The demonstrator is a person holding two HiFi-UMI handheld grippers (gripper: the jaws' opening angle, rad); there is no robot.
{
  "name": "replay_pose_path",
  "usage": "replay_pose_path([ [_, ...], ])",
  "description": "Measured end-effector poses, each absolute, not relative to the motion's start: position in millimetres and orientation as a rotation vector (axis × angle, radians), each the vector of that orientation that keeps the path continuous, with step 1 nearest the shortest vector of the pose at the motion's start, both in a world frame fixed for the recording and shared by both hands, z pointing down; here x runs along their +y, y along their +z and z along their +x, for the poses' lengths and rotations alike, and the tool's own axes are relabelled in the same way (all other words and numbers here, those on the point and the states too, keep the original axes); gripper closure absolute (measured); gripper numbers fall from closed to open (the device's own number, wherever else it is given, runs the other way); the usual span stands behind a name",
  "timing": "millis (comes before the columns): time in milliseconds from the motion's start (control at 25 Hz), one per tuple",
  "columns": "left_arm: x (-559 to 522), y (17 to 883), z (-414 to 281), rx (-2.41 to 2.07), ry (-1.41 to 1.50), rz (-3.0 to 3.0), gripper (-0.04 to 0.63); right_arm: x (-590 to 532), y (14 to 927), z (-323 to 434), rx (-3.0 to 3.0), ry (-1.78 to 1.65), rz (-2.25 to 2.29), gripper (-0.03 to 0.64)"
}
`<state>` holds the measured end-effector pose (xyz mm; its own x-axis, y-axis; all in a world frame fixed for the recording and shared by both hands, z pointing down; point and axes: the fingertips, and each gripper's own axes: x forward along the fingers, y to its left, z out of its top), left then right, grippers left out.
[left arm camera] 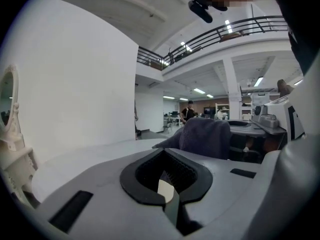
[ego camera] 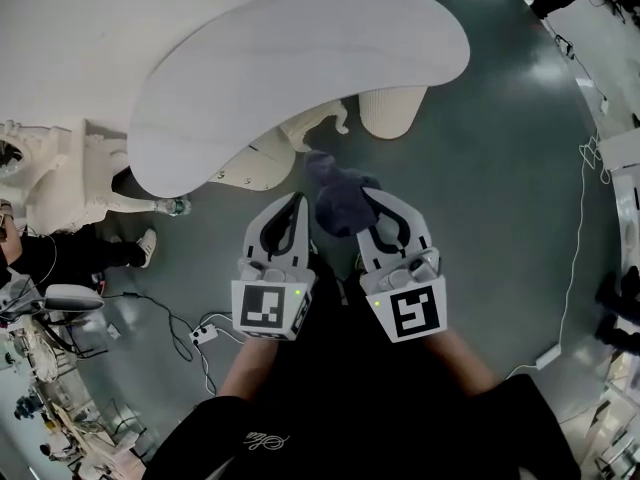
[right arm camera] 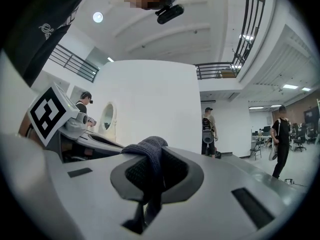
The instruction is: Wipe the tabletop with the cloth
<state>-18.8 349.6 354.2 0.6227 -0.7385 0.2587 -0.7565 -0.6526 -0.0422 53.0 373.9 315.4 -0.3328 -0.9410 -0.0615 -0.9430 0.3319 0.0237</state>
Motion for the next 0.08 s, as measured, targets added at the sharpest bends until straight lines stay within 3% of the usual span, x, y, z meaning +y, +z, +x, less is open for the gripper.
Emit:
replay_pose_path([
  [80,351.6,355.3,-15.6,-1.257,0.405,2.776,0.588,373.4,313.1,55.7,2.524,0.088,-1.793,0.601],
])
